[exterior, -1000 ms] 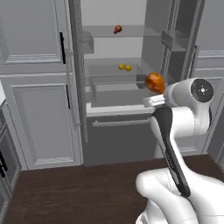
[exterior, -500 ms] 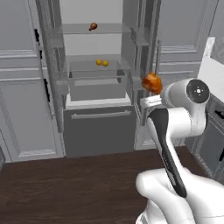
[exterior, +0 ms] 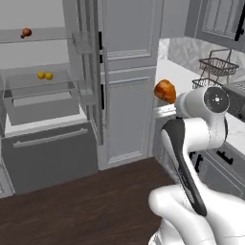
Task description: Place one lemon and one chicken drumstick in each tupperware on the nearby counter, to pack two identical lunches.
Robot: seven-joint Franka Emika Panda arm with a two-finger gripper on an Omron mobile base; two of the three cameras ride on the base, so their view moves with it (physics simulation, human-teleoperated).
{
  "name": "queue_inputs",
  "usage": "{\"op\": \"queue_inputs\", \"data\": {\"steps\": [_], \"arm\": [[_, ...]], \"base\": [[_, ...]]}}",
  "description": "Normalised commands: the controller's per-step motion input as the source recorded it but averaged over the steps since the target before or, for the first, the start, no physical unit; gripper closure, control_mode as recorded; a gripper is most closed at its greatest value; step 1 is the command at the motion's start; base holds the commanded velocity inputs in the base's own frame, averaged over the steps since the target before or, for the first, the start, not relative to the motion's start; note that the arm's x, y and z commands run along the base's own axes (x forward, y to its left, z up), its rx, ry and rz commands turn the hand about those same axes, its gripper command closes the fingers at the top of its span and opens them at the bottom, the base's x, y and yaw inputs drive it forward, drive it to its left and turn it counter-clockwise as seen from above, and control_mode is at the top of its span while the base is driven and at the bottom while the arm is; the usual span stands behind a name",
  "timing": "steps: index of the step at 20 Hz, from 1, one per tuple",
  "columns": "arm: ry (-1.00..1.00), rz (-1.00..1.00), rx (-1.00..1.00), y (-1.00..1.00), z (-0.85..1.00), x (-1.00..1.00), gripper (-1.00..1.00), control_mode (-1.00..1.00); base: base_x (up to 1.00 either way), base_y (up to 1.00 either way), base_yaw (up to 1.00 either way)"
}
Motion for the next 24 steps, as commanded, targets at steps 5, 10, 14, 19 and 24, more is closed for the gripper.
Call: {"op": "queue_inputs", "data": {"steps": [5, 10, 14, 19, 24], "arm": [[0.0, 0.0, 0.0, 0.0, 0.0, 0.0, 1.0, 1.0], [0.0, 0.0, 0.0, 0.0, 0.0, 0.0, 1.0, 1.0], [0.0, 0.0, 0.0, 0.0, 0.0, 0.0, 1.0, 1.0], [0.0, 0.0, 0.0, 0.0, 0.0, 0.0, 1.0, 1.0], [0.0, 0.0, 0.0, 0.0, 0.0, 0.0, 1.0, 1.0]], "base": [[0.05, -0.03, -0.56], [0.11, -0.05, -0.63], [0.23, -0.12, -0.66], [0.54, -0.14, -0.61], [0.77, -0.12, -0.51]]}}
